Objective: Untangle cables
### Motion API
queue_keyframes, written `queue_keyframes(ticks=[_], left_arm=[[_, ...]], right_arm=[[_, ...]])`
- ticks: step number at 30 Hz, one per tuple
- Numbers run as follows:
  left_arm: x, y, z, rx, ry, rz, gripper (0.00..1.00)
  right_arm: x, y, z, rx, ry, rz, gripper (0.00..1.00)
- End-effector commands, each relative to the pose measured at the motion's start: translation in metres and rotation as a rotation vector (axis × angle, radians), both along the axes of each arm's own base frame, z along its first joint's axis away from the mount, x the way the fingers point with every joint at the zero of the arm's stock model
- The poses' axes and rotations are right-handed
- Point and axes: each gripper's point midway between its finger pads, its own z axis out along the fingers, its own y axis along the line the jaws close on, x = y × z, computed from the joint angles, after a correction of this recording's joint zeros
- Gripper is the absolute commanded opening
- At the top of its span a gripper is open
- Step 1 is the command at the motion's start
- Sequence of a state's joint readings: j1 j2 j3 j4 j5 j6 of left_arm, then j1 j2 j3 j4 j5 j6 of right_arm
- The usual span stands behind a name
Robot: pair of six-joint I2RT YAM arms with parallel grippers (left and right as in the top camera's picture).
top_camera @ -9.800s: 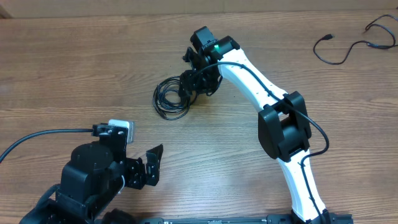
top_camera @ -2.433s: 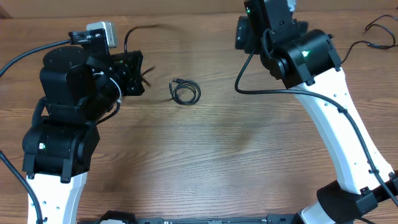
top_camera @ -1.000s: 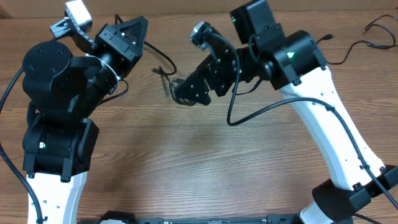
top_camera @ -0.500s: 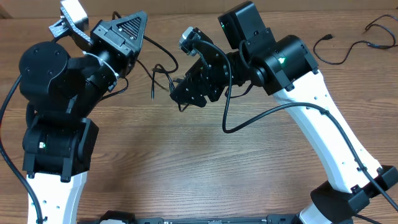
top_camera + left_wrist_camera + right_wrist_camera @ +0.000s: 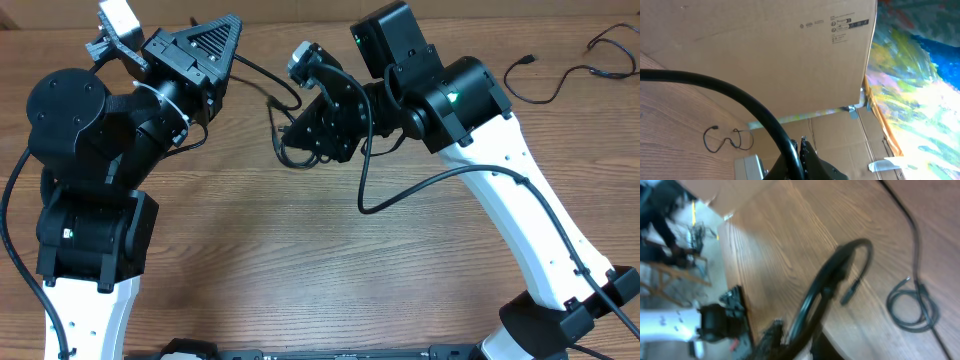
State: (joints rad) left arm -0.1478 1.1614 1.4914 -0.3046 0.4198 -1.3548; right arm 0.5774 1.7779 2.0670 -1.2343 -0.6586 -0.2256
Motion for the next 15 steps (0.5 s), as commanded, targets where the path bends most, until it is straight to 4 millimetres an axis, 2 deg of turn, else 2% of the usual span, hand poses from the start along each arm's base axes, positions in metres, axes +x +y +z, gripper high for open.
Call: queue_keyframes(ticks=[1, 4, 8, 11, 15], left_arm=[[-0.003, 0.004, 0.010, 0.039, -0.053, 0.008, 0.04], [0.002, 0.012, 0.001, 0.107, -0.047, 0.062, 0.04], [0.010, 0.033, -0.027, 0.198, 0.042, 0.186, 0.04], [0.012, 0.044, -0.044, 0.257, 0.096, 0.244, 0.04], [0.010, 0.047, -0.057, 0.354, 0.111, 0.245, 0.04]], right_arm=[[0.012, -0.007, -0.007, -0.051, -0.001, -0.085, 0.04], [0.034, -0.024, -0.019, -0.147, 0.002, -0.268, 0.04], [0.063, -0.062, -0.032, -0.291, -0.020, -0.556, 0.04], [0.078, -0.089, -0.036, -0.347, -0.021, -0.739, 0.04], [0.090, -0.108, -0.035, -0.336, 0.012, -0.883, 0.04]])
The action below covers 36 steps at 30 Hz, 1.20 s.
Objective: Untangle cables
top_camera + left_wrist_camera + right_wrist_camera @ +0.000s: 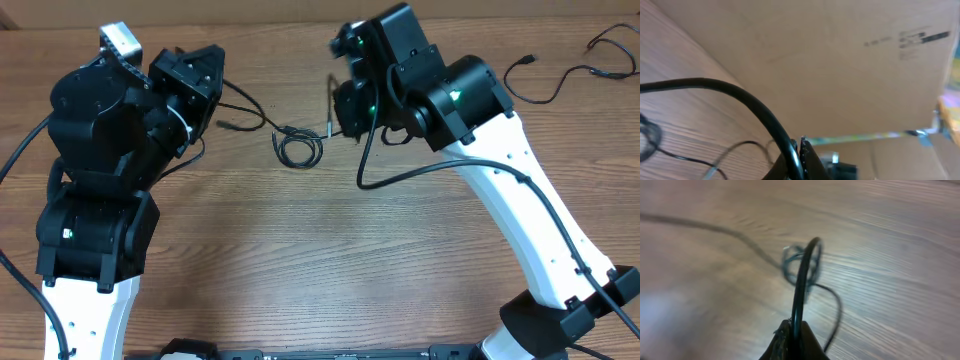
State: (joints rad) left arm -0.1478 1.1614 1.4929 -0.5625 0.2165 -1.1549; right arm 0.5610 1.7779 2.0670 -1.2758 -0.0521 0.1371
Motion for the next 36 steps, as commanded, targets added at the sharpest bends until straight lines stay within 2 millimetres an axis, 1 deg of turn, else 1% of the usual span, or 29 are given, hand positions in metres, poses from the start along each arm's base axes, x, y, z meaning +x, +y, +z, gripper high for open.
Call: queue_keyframes(ticks=[1, 7, 9, 13, 16, 19, 21, 22, 23, 24, 27, 28, 30, 31, 32, 34, 36], left_arm=[[0.000, 0.015, 0.002, 0.146, -0.040, 0.038, 0.04], [-0.006, 0.015, -0.021, 0.243, 0.026, 0.004, 0.04], [-0.009, 0.014, -0.028, 0.275, 0.044, -0.018, 0.04], [-0.008, -0.004, -0.028, 0.264, 0.022, -0.120, 0.04], [-0.006, -0.021, -0.032, 0.246, 0.017, -0.222, 0.04], [-0.004, -0.038, -0.042, 0.237, 0.028, -0.336, 0.06], [-0.004, -0.050, -0.049, 0.231, 0.029, -0.420, 0.09], [-0.003, -0.056, -0.052, 0.232, 0.028, -0.457, 0.13], [-0.003, -0.063, -0.056, 0.235, 0.023, -0.503, 0.22], [-0.003, -0.070, -0.059, 0.243, 0.013, -0.546, 0.27], [-0.005, -0.093, -0.072, 0.282, -0.027, -0.693, 0.42], [-0.007, -0.099, -0.076, 0.288, -0.032, -0.731, 0.51], [-0.008, -0.110, -0.089, 0.305, -0.029, -0.799, 0.89], [-0.009, -0.115, -0.096, 0.315, -0.019, -0.822, 0.98], [-0.009, -0.118, -0.102, 0.324, -0.007, -0.838, 1.00], [-0.010, -0.123, -0.115, 0.345, 0.013, -0.873, 1.00], [-0.011, -0.126, -0.126, 0.372, 0.026, -0.898, 1.00]], right_arm=[[0.023, -0.033, 0.001, -0.014, -0.019, -0.248, 0.04], [0.037, -0.055, 0.004, 0.032, -0.012, -0.365, 0.04], [0.045, -0.068, 0.005, 0.043, -0.019, -0.406, 0.04], [0.058, -0.086, 0.009, 0.051, -0.046, -0.456, 0.04], [0.072, -0.117, 0.014, 0.020, -0.093, -0.547, 0.04], [0.083, -0.163, 0.017, -0.015, -0.130, -0.704, 0.04], [0.087, -0.194, 0.018, -0.026, -0.137, -0.785, 0.04], [0.088, -0.207, 0.018, -0.025, -0.136, -0.817, 0.04], [0.088, -0.223, 0.017, -0.019, -0.131, -0.863, 0.04], [0.089, -0.233, 0.017, -0.015, -0.129, -0.892, 0.04], [0.085, -0.278, 0.015, -0.004, -0.115, -1.019, 0.04], [0.084, -0.288, 0.015, 0.000, -0.112, -1.049, 0.04], [0.079, -0.317, 0.014, 0.021, -0.102, -1.141, 0.04], [0.077, -0.327, 0.013, 0.028, -0.100, -1.176, 0.04], [0.074, -0.339, 0.013, 0.028, -0.098, -1.205, 0.04], [0.070, -0.356, 0.012, 0.037, -0.091, -1.240, 0.04], [0.066, -0.368, 0.011, 0.046, -0.084, -1.265, 0.04]])
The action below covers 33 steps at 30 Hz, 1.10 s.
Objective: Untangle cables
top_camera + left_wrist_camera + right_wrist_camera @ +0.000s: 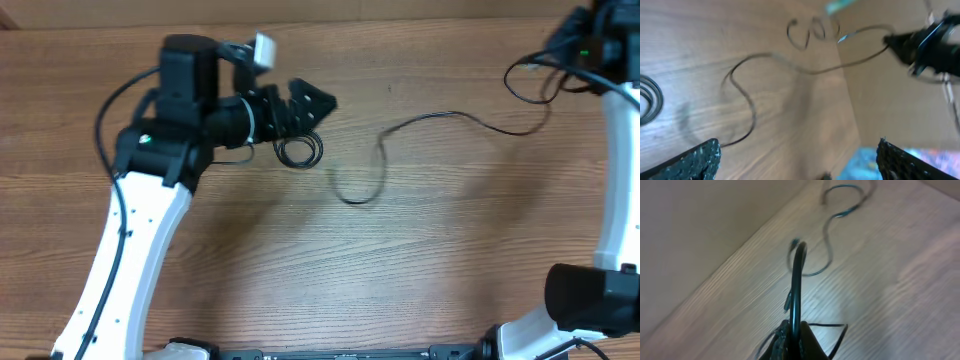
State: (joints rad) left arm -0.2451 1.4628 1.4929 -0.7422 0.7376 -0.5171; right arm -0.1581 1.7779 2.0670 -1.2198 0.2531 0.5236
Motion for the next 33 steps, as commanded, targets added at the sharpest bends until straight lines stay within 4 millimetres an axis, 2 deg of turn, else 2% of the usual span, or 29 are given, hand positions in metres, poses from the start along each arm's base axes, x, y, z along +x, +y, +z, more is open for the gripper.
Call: queue_keyframes(ticks=[1, 4, 6, 13, 19, 23, 28, 33], left_arm=[[-0.005, -0.011, -0.006, 0.038, -0.070, -0.117, 1.00], [-0.002, -0.009, -0.020, 0.075, -0.047, -0.117, 1.00], [0.002, 0.000, -0.033, 0.139, -0.019, -0.066, 1.00], [0.008, 0.052, -0.074, 0.431, 0.074, 0.135, 1.00], [0.002, 0.073, -0.087, 0.546, 0.119, 0.191, 1.00], [0.003, 0.078, -0.089, 0.572, 0.118, 0.208, 1.00], [0.003, 0.078, -0.089, 0.571, 0.118, 0.208, 0.99], [0.003, 0.078, -0.089, 0.571, 0.118, 0.208, 1.00]], right_arm=[[-0.006, -0.020, -0.001, 0.029, -0.010, -0.066, 0.04], [-0.009, -0.028, -0.003, 0.059, -0.014, -0.098, 0.04], [-0.009, -0.026, -0.003, 0.072, -0.014, -0.090, 0.04], [0.000, 0.008, -0.007, 0.193, -0.024, 0.032, 0.04], [0.003, 0.015, -0.010, 0.184, -0.015, 0.043, 0.04], [0.004, -0.005, -0.015, 0.094, 0.002, -0.031, 0.04], [0.005, -0.059, -0.017, -0.108, 0.003, -0.214, 0.04], [0.003, -0.112, 0.003, -0.186, -0.092, -0.352, 0.04]])
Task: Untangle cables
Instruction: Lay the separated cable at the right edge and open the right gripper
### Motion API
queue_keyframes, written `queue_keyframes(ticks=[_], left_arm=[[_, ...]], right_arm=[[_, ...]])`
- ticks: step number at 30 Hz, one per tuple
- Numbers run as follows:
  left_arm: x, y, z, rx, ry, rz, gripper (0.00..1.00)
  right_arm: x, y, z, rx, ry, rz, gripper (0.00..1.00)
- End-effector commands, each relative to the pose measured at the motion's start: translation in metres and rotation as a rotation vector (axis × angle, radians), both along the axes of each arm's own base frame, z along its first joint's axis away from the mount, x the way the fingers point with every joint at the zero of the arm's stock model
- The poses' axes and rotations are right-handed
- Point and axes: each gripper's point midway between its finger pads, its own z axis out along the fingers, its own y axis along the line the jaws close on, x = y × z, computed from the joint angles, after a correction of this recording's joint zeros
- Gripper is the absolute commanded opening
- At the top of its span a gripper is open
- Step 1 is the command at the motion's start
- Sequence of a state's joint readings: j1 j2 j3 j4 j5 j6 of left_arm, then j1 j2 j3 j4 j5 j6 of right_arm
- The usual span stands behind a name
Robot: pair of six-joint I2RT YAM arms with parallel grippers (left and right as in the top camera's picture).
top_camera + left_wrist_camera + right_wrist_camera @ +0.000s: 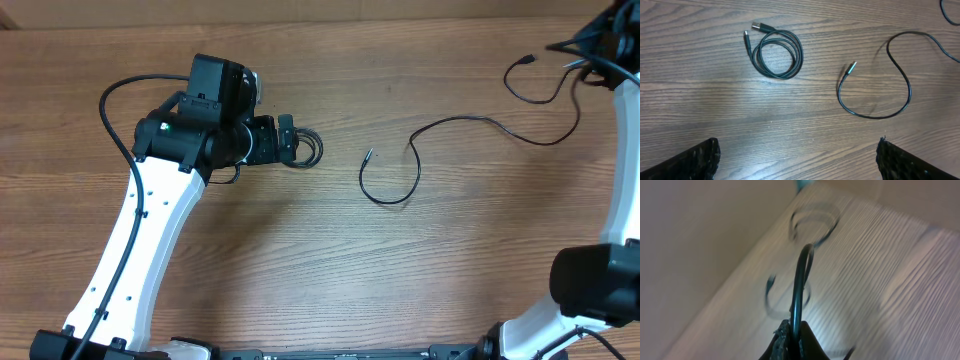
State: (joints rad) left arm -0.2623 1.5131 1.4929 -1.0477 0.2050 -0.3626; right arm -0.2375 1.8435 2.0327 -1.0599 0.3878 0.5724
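Note:
A small coiled black cable (305,150) lies alone on the wooden table (300,260); the left wrist view shows the coil (777,53) with its two plugs at upper left. My left gripper (284,140) hangs open above the table beside it, its fingertips (696,160) spread wide with nothing between. A long black cable (452,120) curves across the right half, free plug end (367,155) loose on the wood. My right gripper (795,330) at the far right back corner is shut on this cable (801,275).
Another black cable (530,92) lies at the back right corner near the right arm (625,150). A cardboard wall (300,10) runs along the table's back edge. The left arm's own lead (108,105) loops out on the left.
The left wrist has turned to look straight down at the coil, still open. The long cable's free end has shifted right, away from the coil. The right gripper still holds it at the corner.
Both grippers were shut on cable close together by the coil at the back middle. Then the left gripper was open and the right had gone to the far right corner with the long cable. Now that cable lies apart from the coil.

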Motion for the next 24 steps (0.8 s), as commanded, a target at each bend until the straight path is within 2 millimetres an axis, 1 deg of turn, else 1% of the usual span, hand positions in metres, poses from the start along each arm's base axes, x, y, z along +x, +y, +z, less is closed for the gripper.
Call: queue_keyframes(ticks=[1, 4, 7, 9, 10, 12, 13, 15, 17, 20, 21, 24], left_arm=[[0.004, 0.001, 0.003, 0.017, -0.020, -0.009, 1.00], [0.004, 0.001, 0.003, 0.017, -0.020, -0.009, 1.00], [0.004, 0.001, 0.003, 0.017, -0.020, -0.009, 1.00], [0.004, 0.001, 0.003, 0.017, -0.020, -0.009, 1.00], [0.004, 0.001, 0.003, 0.017, -0.020, -0.009, 1.00], [0.004, 0.001, 0.003, 0.017, -0.020, -0.009, 1.00], [0.004, 0.001, 0.003, 0.017, -0.020, -0.009, 0.99], [0.004, 0.001, 0.003, 0.017, -0.020, -0.009, 1.00], [0.004, 0.001, 0.003, 0.017, -0.020, -0.009, 1.00], [0.004, 0.001, 0.003, 0.017, -0.020, -0.009, 1.00], [0.004, 0.001, 0.003, 0.017, -0.020, -0.009, 1.00], [0.004, 0.001, 0.003, 0.017, -0.020, -0.009, 1.00]], right_arm=[[-0.015, -0.059, 0.022, -0.119, -0.052, -0.154, 0.04], [-0.012, -0.087, 0.045, -0.214, -0.073, -0.097, 0.04], [-0.019, -0.113, 0.072, -0.310, -0.093, -0.097, 0.04], [-0.027, -0.128, 0.087, -0.331, -0.129, -0.138, 0.04], [-0.037, -0.147, 0.104, -0.360, -0.178, -0.186, 0.04], [-0.049, -0.166, 0.125, -0.403, -0.225, -0.227, 0.04], [-0.055, -0.174, 0.135, -0.427, -0.241, -0.241, 0.04], [-0.061, -0.183, 0.144, -0.443, -0.259, -0.236, 0.04], [-0.062, -0.188, 0.144, -0.433, -0.275, -0.221, 0.04], [-0.061, -0.195, 0.135, -0.412, -0.270, -0.209, 0.04], [-0.059, -0.197, 0.130, -0.404, -0.260, -0.206, 0.04], [-0.048, -0.202, 0.106, -0.371, -0.218, -0.190, 0.04]])
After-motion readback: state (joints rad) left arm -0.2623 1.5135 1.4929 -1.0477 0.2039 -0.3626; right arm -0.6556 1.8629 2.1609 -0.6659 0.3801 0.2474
